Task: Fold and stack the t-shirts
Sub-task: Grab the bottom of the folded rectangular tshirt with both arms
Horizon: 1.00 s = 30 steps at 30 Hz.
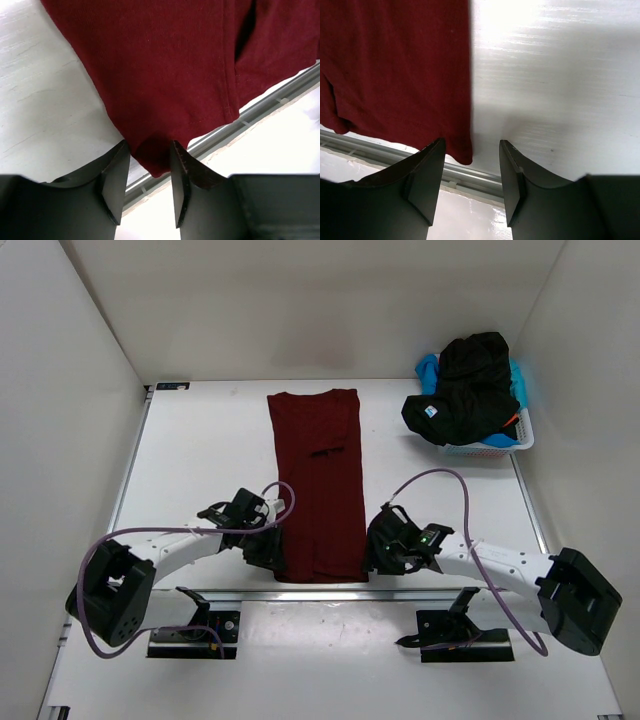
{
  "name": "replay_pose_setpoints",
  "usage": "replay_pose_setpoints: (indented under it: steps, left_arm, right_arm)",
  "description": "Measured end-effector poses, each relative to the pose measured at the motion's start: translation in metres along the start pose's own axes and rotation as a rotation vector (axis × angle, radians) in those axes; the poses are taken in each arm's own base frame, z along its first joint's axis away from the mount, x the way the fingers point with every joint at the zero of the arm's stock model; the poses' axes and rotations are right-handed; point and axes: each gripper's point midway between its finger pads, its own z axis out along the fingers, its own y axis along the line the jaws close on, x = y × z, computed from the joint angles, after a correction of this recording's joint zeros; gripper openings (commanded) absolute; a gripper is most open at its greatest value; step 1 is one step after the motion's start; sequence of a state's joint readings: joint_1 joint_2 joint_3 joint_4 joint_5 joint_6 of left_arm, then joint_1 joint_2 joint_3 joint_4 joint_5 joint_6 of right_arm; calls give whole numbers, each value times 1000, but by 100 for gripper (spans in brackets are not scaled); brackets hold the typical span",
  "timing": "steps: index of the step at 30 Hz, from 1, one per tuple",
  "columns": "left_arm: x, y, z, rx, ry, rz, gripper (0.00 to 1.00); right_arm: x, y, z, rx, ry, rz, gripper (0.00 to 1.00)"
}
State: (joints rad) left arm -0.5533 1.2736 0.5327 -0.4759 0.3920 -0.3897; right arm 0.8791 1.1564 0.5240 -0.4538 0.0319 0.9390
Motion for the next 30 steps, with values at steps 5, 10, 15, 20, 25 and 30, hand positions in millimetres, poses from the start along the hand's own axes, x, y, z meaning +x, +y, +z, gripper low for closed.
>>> replay_pose_setpoints:
  steps: [5, 10, 15, 20, 25, 30]
  left_arm:
    - [0, -1, 2, 12, 4, -11, 38]
    - [1, -1, 5, 20, 8, -10, 26]
    - [3, 0, 6, 26, 17, -10, 14]
    - [6, 1, 5, 25, 28, -14, 27]
    - [13, -4, 2, 44, 57, -19, 43]
    - [22, -11, 2, 60, 84, -13, 39]
  right_arm:
    - [2, 1, 1, -3, 7, -3, 43]
    - [1, 4, 1, -19, 8, 0, 35]
    - [0, 10, 1, -44, 8, -1, 21]
    - [4, 12, 1, -56, 34, 3, 29]
    - [8, 10, 1, -54, 54, -3, 36]
    - [10, 9, 1, -51, 63, -4, 36]
